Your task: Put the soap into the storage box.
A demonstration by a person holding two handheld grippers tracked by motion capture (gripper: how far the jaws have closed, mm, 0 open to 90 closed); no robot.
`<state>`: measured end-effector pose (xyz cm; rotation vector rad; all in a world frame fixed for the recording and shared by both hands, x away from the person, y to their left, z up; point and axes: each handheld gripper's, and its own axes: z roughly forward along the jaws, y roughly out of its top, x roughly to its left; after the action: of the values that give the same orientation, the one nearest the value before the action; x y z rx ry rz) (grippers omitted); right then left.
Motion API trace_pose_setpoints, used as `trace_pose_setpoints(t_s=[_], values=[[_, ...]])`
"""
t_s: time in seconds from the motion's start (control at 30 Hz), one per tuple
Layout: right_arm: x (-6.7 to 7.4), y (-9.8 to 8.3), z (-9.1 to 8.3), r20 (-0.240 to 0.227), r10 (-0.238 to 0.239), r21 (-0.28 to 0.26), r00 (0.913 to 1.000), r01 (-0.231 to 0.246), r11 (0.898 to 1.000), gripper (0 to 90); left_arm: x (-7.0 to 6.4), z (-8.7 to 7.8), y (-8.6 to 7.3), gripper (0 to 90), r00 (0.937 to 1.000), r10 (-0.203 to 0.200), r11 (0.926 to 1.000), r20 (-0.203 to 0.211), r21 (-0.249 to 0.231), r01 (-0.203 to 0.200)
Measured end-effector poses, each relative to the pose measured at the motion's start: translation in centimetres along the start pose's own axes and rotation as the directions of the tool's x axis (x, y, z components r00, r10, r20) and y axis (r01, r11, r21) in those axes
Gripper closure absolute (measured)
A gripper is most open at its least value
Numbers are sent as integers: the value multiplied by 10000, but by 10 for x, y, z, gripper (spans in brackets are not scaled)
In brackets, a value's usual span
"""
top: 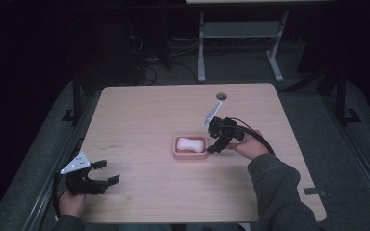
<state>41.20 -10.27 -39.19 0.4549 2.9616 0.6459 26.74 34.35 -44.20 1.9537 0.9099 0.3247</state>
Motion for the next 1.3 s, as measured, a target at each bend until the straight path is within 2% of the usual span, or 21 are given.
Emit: trace_pose_setpoints(t_s=[0.33,0.77,1.03,1.17,1.3], values=[[1,-11,-1,-99,182,41,9998,-182,9998,336,0,1,0,139,10000,-27,10000,0,-7,27],[6,-16,-7,-63,133,73,9999,-133,9999,335,0,0,0,139,10000,-27,10000,-8,11,27],[8,-29,-7,-65,279,-31,9996,-279,9996,336,-1,1,-1,139,10000,-84,10000,-1,-8,84],[9,-34,-7,-152,380,204,9992,-377,9991,334,-1,2,-1,139,10000,-97,10000,3,15,97],[11,-40,-9,-148,451,43,9989,-450,9990,334,-1,2,-1,139,9999,-123,9999,-7,3,123]])
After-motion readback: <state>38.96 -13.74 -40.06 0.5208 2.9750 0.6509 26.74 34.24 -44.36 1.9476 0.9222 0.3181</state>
